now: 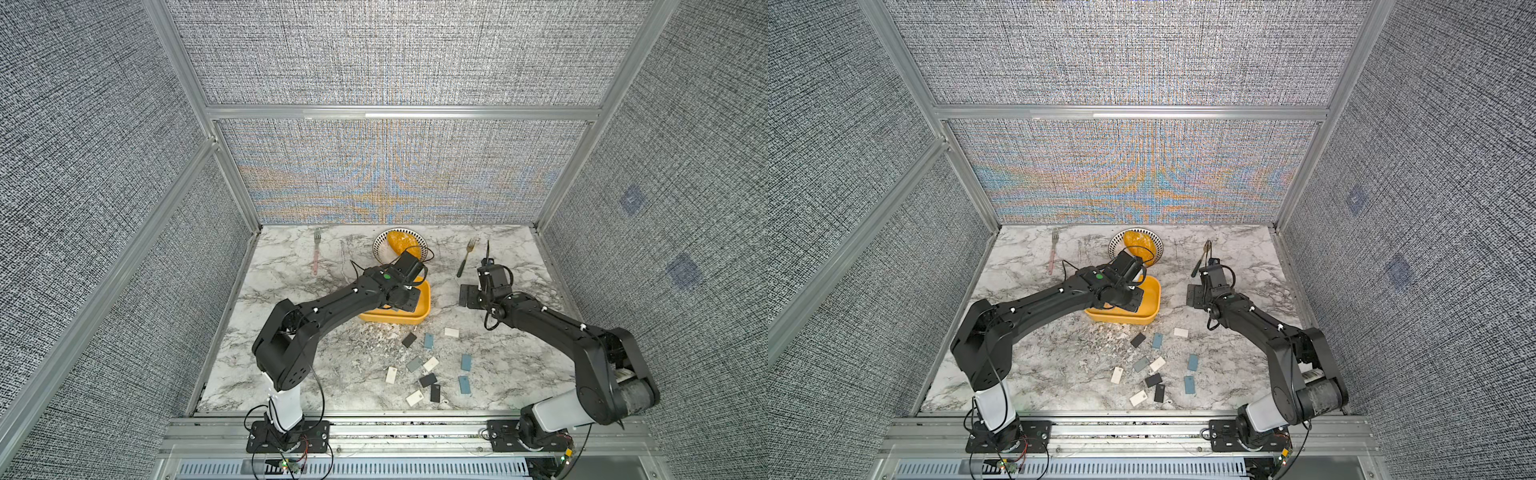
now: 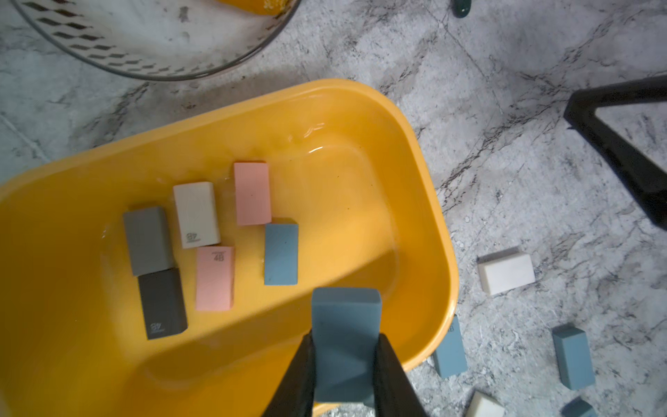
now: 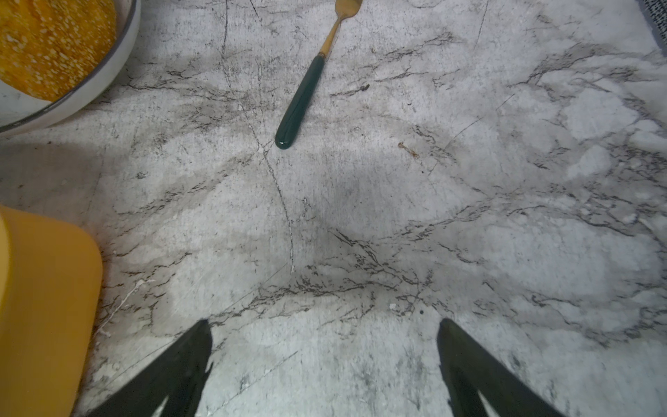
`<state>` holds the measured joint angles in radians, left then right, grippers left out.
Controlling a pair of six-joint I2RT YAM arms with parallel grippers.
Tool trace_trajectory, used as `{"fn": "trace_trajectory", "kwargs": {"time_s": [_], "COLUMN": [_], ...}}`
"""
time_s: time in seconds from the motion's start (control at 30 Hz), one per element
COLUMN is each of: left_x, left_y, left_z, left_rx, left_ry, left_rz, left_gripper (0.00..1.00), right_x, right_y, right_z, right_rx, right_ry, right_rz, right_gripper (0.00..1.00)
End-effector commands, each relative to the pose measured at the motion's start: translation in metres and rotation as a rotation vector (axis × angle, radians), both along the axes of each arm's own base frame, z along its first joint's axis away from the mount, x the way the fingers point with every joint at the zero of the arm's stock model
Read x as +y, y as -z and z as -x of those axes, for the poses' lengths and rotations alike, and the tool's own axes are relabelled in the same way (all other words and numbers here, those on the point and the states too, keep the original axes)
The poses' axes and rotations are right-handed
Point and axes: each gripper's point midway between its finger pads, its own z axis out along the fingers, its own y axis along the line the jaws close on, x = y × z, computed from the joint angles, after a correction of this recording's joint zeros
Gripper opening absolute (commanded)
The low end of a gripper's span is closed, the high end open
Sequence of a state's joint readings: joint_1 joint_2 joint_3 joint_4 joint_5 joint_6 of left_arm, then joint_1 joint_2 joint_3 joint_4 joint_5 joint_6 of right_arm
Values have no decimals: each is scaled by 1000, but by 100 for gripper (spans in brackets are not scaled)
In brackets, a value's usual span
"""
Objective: Put the eraser in the storage box
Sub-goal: Place the eraser in the storage box.
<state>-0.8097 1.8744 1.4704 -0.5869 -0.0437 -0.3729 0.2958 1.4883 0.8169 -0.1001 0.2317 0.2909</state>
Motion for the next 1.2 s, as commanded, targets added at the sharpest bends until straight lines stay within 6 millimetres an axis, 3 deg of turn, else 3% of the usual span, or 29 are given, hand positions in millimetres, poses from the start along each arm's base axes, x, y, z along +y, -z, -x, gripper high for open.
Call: {"fn": "trace_trajectory", "kwargs": {"time_s": [0.0, 0.23, 0.63, 1.17], "left_x": [-6, -10, -18, -22], "left_y": [11, 33, 45, 68], "left_z": [-8, -27, -61, -66], "left_rx": [23, 54, 47, 81], "left_ry": [19, 2, -16, -9], "left_rz": [6, 8, 0, -23], "left_gripper": [27, 27, 27, 27], "right_x": [-3, -5, -10, -12], "right_y": [1, 2, 6, 14], "right_z": [1, 2, 0, -1], "right_rx": [1, 3, 10, 30], "right_ry": [7, 15, 26, 27], "right_rz": [10, 17, 17, 17], "right_gripper": [98, 98, 98, 98]}}
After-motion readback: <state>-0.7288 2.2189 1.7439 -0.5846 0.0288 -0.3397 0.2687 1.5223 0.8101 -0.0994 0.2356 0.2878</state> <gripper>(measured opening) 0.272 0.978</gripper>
